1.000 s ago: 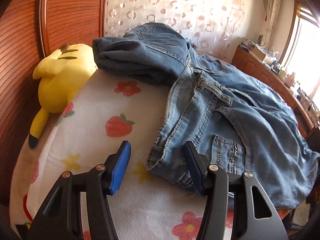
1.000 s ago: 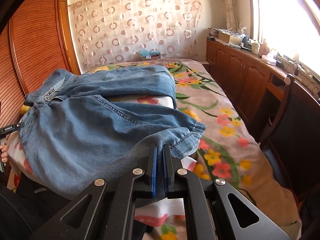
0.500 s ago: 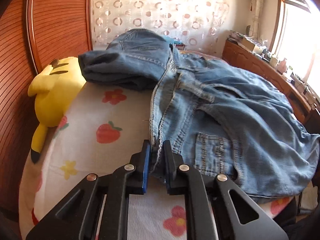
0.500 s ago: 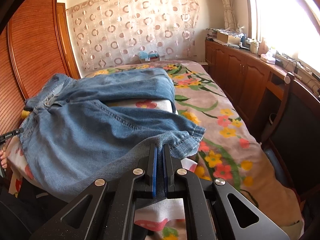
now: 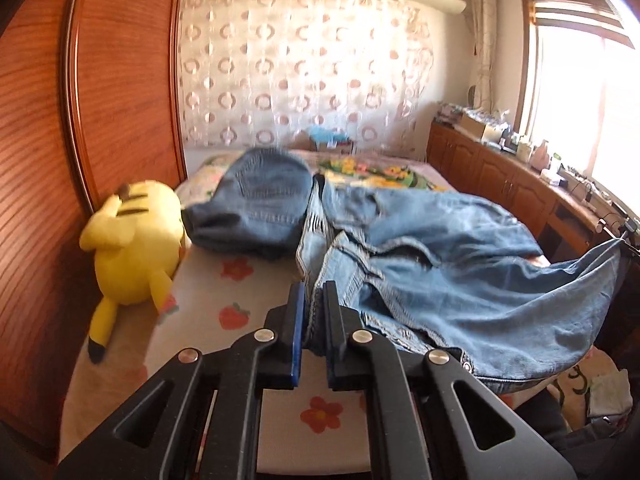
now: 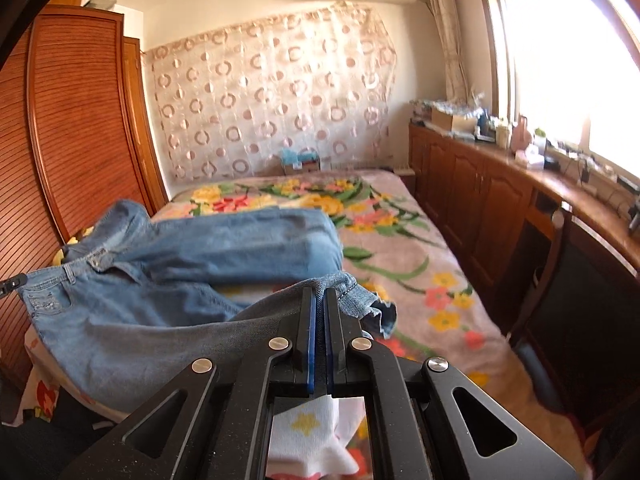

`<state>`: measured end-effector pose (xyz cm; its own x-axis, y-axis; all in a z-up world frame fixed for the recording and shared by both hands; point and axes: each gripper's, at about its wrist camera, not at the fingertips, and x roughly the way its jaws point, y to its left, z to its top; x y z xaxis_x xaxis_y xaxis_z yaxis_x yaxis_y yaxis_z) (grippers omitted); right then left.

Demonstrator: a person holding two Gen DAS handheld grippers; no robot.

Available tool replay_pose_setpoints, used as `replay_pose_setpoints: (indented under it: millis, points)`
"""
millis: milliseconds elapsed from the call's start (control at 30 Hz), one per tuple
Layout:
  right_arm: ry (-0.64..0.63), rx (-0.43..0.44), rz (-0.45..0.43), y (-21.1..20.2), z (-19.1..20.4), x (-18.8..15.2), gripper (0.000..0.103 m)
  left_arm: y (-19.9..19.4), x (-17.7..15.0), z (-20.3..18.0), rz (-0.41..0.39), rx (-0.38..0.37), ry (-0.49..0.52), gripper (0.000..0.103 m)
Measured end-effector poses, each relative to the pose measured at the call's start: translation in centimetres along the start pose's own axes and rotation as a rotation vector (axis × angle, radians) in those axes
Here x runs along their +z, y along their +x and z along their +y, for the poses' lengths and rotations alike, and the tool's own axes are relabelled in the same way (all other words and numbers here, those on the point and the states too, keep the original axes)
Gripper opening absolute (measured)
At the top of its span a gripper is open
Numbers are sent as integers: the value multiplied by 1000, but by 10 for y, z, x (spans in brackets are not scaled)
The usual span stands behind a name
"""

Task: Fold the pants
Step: 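Lift the jeans off the bed with both grippers holding their edges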

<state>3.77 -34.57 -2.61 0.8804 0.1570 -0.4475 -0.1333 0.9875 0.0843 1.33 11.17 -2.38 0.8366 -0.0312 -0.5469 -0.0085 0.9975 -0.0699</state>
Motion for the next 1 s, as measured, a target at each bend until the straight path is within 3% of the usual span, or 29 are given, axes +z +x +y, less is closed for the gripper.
replay_pose_setpoints:
  millis: [233, 333, 533, 700, 767, 833, 933, 1000]
  points:
    - [-46, 6, -72, -20, 5, 15, 3, -33, 10, 0, -60, -29, -4, 9]
    - [-64, 13, -90, -15, 8, 20, 3, -27, 9, 0, -52, -17, 7, 9]
    - [-96, 126, -22, 56, 32, 27, 3, 5, -6, 1, 20, -28, 2, 9]
    - [-141, 255, 117, 133, 87, 3, 3, 18, -19, -8, 55, -38, 16, 9]
    - [-150, 235, 180, 160, 101, -12, 3, 21, -23, -9, 66, -42, 16, 9]
    - [-147, 241, 208, 173, 102, -22, 12, 22, -27, -10, 71, -45, 17, 9]
    - [-94, 221, 197, 172, 84, -22, 42, 24, -31, -9, 76, -50, 12, 9]
    - [-45, 210, 166, 162, 65, -24, 44, 26, -33, -9, 81, -53, 9, 9]
